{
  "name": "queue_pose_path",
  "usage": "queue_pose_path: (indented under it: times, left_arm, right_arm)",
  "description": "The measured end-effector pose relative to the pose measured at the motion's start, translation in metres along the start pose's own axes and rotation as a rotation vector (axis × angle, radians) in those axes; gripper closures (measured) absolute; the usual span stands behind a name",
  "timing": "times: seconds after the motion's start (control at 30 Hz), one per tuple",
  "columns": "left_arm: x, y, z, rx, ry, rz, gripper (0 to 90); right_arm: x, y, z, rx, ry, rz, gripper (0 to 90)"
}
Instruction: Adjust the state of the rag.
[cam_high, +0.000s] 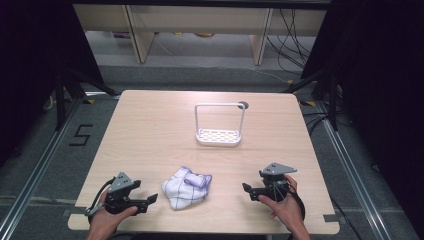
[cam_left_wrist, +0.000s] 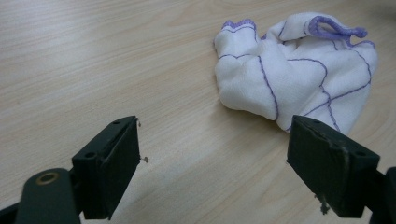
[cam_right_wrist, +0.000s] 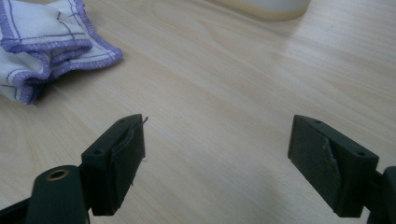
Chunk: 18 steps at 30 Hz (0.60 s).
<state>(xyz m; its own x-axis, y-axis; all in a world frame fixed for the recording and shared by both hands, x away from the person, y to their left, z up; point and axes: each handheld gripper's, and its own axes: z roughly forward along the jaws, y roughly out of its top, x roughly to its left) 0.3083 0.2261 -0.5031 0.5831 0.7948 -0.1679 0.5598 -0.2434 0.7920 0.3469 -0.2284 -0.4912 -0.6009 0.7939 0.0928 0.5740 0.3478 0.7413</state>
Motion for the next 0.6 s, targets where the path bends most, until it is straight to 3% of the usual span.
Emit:
queue_pose_path:
  times: [0.07,0.1,0.13,0.17,0.43,0.47,0.6]
  left_arm:
    - [0.000,0.000,0.000,-0.003,0.001,-0.002,16.6]
    - [-0.002,0.000,0.000,-0.026,-0.011,-0.034,16.6]
    - [-0.002,0.000,0.000,-0.026,-0.011,-0.034,16.6]
    - [-0.002,0.001,0.000,-0.035,-0.030,-0.064,16.6]
    - [-0.010,0.003,0.005,-0.012,-0.033,-0.018,16.6]
    - [-0.010,0.003,0.005,-0.013,-0.032,-0.020,16.6]
    - [-0.012,0.007,0.007,-0.028,-0.030,-0.017,16.6]
  right_arm:
    - [0.000,0.000,0.000,-0.001,-0.001,0.000,20.0]
    - [0.002,0.000,-0.001,0.006,0.002,0.038,20.3]
    - [0.002,0.000,-0.001,0.006,0.002,0.038,20.3]
    - [-0.001,0.000,0.000,-0.001,0.000,0.009,20.3]
    - [-0.001,-0.001,0.000,-0.002,0.003,0.007,20.4]
    - [0.001,-0.001,-0.001,0.011,-0.003,0.044,20.3]
    - [-0.002,-0.001,0.000,0.011,-0.002,0.018,20.3]
